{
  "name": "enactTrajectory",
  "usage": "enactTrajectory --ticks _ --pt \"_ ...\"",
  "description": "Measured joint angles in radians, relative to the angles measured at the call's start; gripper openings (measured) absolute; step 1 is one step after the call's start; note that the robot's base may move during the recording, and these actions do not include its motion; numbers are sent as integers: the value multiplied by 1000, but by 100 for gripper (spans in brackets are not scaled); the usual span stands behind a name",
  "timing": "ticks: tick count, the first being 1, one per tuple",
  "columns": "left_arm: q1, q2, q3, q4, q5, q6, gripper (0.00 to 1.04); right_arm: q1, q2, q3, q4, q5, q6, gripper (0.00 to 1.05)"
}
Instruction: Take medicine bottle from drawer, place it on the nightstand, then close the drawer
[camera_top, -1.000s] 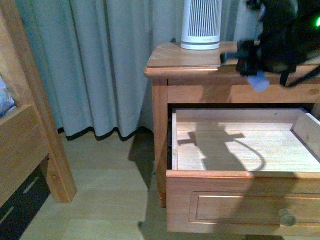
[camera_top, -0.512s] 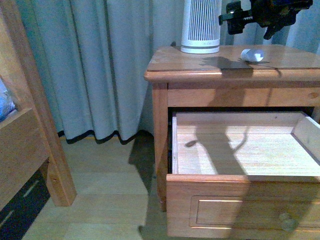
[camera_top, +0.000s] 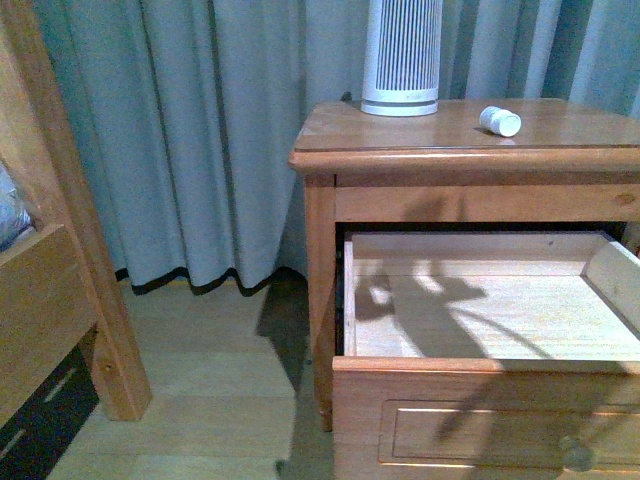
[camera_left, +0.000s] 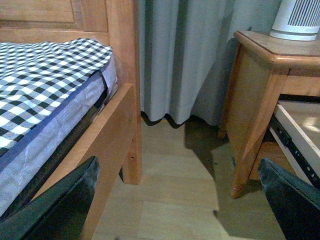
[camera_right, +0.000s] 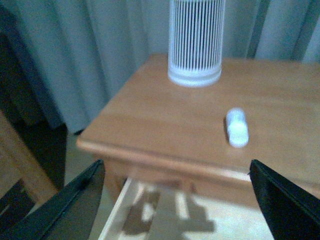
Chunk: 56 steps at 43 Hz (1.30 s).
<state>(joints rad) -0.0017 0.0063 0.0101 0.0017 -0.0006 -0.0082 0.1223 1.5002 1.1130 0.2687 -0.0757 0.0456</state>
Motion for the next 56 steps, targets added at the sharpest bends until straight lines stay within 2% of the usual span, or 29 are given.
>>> enactTrajectory --ticks 6,11,14,19,22,36,56 --pt "0 0 0 0 0 0 98 11 -218 -446 14 -16 46 59" --pt "0 0 0 0 0 0 98 43 -187 -731 105 14 60 35" --pt "0 0 0 0 0 0 98 51 -130 -795 161 25 60 26" --pt "0 0 0 0 0 0 98 56 83 -806 349 85 42 2" --pt "0 0 0 0 0 0 98 49 200 -752 435 107 22 3" --pt "0 0 0 0 0 0 98 -25 566 -355 525 174 -76 3" --pt "0 0 0 0 0 0 98 -95 827 127 469 211 -235 3"
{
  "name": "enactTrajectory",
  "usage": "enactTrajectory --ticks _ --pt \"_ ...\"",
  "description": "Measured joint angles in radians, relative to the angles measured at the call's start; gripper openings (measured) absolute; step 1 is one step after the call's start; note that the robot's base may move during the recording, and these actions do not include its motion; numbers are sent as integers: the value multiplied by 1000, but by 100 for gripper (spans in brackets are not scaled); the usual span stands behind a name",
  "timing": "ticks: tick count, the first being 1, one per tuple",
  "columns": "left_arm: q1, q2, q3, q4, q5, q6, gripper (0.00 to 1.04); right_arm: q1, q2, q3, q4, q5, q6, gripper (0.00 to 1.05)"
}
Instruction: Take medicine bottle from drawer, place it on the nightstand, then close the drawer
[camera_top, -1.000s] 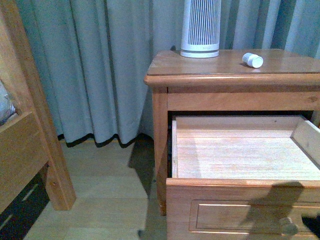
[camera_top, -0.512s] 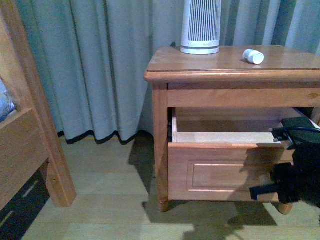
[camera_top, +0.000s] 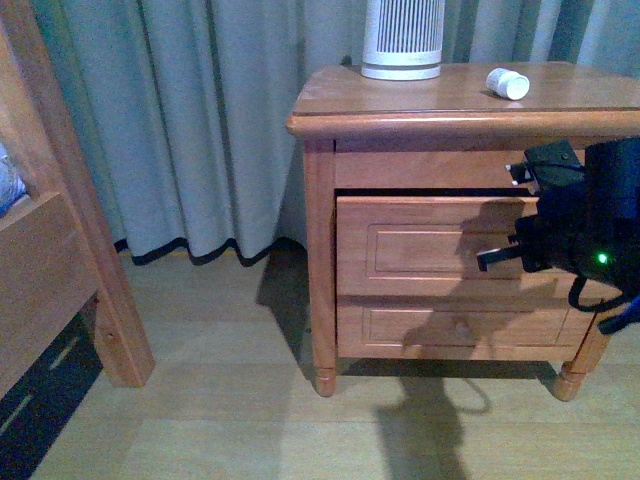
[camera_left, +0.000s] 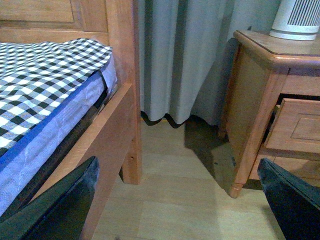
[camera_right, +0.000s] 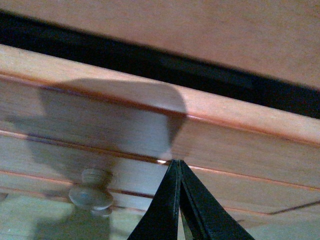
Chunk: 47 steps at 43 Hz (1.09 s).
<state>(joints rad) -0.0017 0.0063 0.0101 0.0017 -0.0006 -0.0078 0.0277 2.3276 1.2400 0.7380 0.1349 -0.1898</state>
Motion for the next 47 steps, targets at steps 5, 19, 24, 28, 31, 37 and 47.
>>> enactTrajectory --ticks 5,19,24,28,31,37,47 --pt "0 0 0 0 0 0 98 -8 28 73 -28 0 -20 3" --pt "0 0 0 0 0 0 98 -24 48 111 -69 -24 -8 3" --pt "0 0 0 0 0 0 98 -37 5 42 -63 -52 69 3" --pt "0 0 0 0 0 0 98 -45 -104 -80 -82 -99 171 3" --pt "0 0 0 0 0 0 98 -45 -225 -179 -95 -132 241 3" --pt "0 0 0 0 0 0 98 -53 -497 -336 -109 -199 321 3" --pt "0 0 0 0 0 0 98 -104 -1051 -596 -193 -322 363 3"
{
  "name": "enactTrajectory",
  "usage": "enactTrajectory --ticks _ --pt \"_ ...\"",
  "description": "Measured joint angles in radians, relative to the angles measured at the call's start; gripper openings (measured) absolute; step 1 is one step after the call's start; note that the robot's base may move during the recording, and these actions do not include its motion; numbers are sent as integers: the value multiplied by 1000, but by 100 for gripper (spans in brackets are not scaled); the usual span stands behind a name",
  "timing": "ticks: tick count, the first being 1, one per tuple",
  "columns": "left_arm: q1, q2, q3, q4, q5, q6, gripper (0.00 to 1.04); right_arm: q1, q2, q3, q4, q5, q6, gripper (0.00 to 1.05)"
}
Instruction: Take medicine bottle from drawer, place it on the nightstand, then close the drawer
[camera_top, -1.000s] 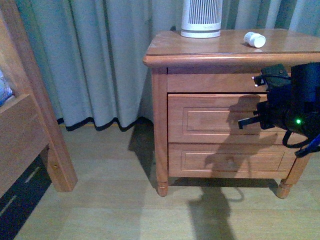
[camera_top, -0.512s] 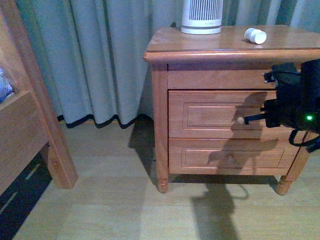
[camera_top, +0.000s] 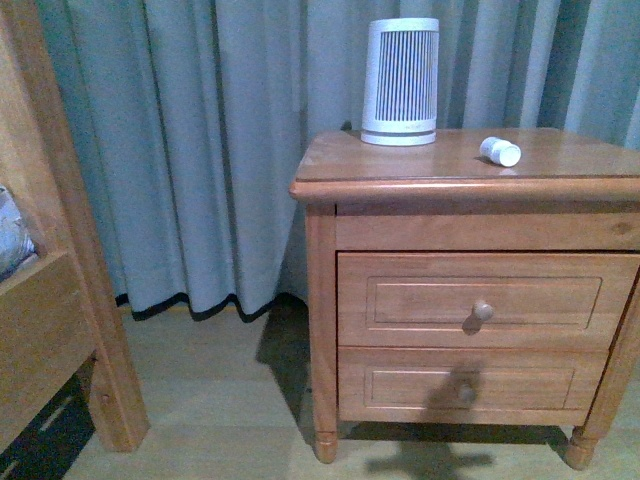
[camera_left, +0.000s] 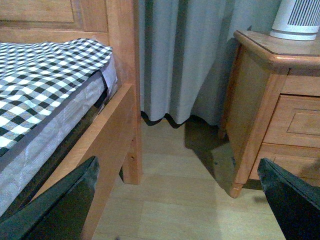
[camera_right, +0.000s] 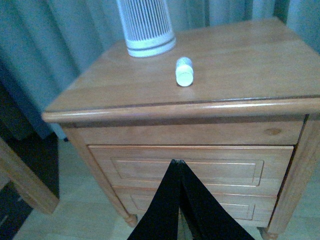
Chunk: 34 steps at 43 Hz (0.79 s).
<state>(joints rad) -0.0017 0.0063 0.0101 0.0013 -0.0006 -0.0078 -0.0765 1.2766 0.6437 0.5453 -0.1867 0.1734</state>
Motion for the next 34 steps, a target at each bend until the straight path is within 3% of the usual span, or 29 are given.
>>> enactTrajectory --ticks 6,16,23,27,34 --pt "0 0 0 0 0 0 98 -23 -351 -150 -149 -50 -1 3" --pt "0 0 0 0 0 0 98 -116 -1031 -387 -529 -115 -34 3" --pt "0 0 0 0 0 0 98 -105 -1175 -539 -526 2 -110 3" --pt "0 0 0 0 -1 0 98 37 -1255 -629 -553 163 -146 3" --pt "0 0 0 0 0 0 98 71 -1270 -629 -548 181 -164 3"
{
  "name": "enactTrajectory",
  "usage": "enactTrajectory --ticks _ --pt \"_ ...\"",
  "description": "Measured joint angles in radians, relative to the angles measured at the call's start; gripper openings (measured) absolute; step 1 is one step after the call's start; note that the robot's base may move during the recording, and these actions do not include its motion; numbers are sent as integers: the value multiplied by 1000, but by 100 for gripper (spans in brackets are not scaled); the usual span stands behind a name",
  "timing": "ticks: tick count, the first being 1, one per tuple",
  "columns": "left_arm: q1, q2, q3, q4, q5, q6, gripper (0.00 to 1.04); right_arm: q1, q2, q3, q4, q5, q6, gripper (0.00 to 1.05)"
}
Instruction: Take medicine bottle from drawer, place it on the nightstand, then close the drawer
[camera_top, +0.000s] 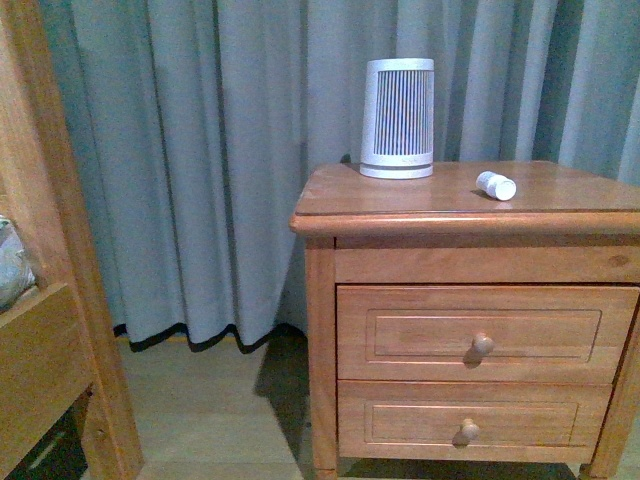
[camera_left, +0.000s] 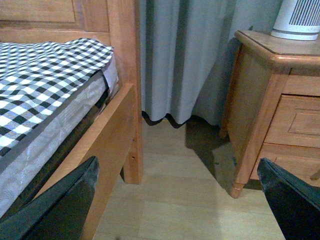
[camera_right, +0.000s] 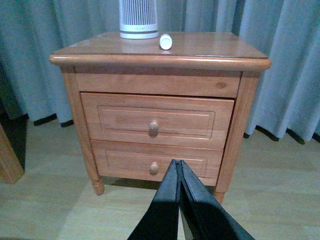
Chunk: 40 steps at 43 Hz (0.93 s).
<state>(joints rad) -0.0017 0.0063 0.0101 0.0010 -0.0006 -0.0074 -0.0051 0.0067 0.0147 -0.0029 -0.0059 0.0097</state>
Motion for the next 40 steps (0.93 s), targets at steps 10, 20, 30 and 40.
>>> enactTrajectory --ticks 10,20,30,40 --pt "0 0 0 0 0 0 98 1 0 0 0 2 -3 3" --pt "0 0 0 0 0 0 98 1 0 0 0 2 -5 10" --pt "0 0 0 0 0 0 98 1 0 0 0 2 -5 44" --pt "0 0 0 0 0 0 98 1 0 0 0 2 -5 78"
